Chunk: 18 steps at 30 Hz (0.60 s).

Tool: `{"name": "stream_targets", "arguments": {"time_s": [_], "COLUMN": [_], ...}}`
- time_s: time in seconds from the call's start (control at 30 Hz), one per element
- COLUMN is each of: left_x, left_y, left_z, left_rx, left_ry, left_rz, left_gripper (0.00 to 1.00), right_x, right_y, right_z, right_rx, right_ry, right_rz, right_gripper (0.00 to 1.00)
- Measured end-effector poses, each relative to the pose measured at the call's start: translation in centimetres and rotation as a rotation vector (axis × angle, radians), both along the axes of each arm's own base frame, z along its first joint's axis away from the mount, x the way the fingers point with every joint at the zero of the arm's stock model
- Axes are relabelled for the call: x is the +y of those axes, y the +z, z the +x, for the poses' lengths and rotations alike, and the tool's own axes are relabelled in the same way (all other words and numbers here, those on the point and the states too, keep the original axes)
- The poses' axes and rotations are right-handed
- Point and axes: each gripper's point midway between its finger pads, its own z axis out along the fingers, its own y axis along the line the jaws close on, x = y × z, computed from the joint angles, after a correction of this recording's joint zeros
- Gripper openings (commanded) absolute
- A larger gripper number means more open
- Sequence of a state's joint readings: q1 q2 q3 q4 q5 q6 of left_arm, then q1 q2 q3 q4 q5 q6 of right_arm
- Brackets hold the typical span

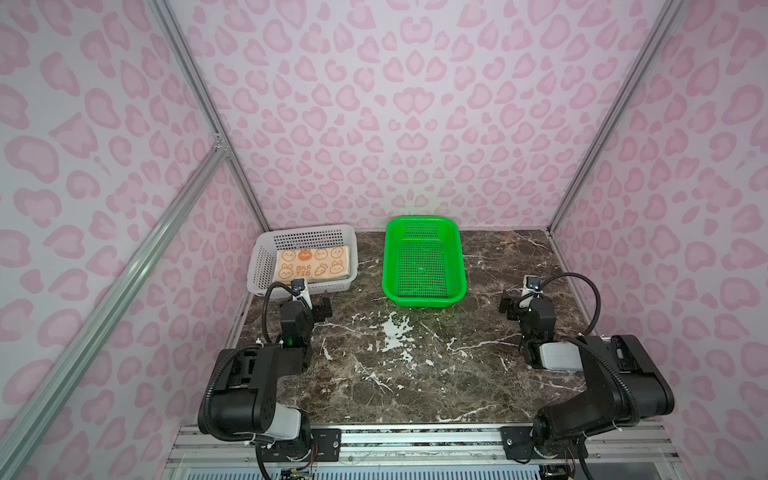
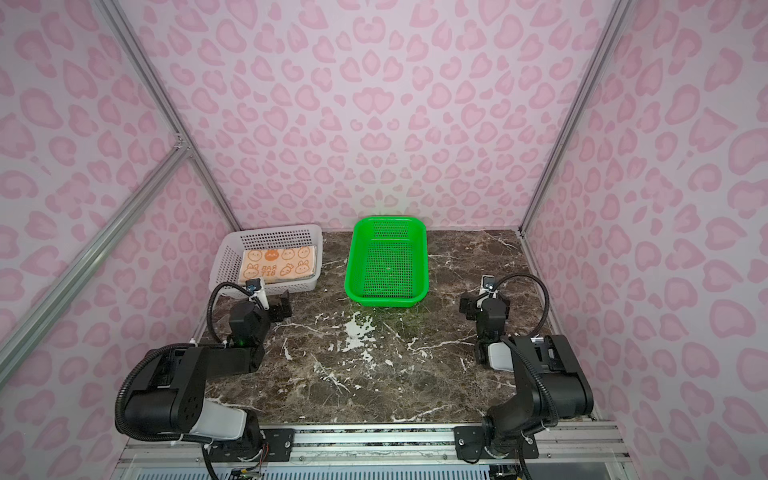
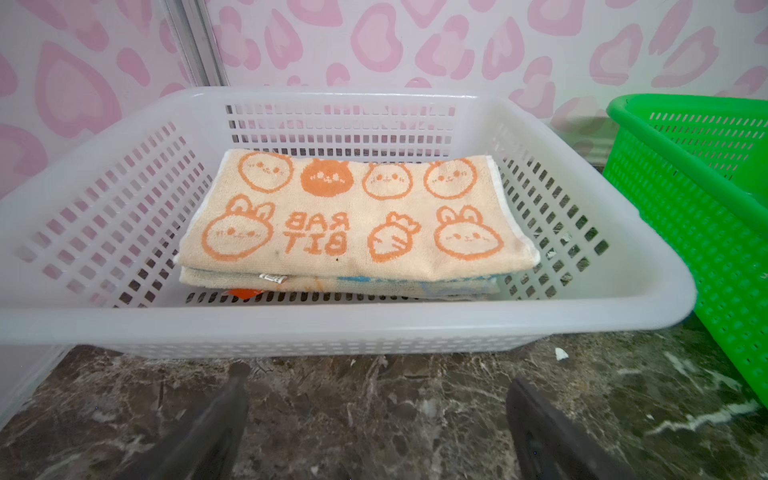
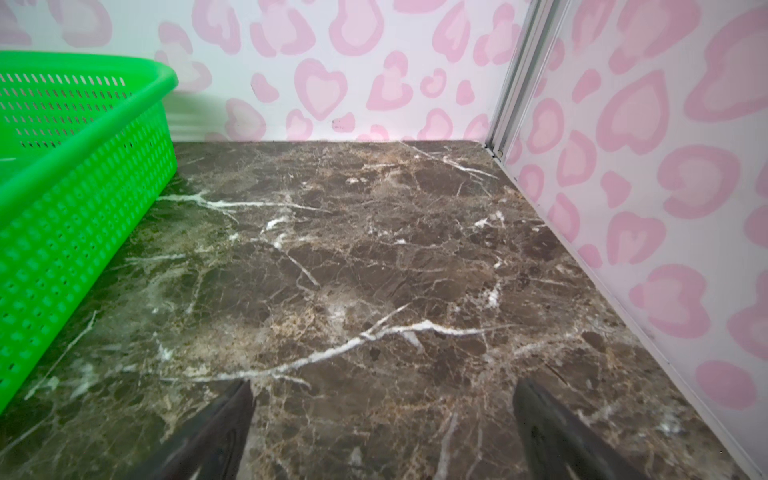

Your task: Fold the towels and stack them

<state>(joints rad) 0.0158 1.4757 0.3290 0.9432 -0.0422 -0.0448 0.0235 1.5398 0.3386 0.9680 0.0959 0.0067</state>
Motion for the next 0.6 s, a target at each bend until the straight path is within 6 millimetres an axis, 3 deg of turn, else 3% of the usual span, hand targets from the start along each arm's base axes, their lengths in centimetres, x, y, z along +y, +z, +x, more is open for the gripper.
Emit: {"name": "stream_targets", "arguments": {"time_s": [0.2,0.6], "left_x": [0.67,0.11], "left_y": [0.0,0.1], "left_z": [-0.03,0.43], "left_rx": [0.0,0.001], "left_ry": [0.011,-0.013], "left_rz": [-0.005,-0.009], "left_gripper": [0.98,0.98], "right_x": [-0.01,-0.08], "right_y": [-0.04,-0.15], "right_z": [0.18,0.17], "right_rx": [0.011,0.019], "right_ry": [0.0,-0.002], "right_rz": [0.0,0.0], "right_gripper": [0.99,0.99]}}
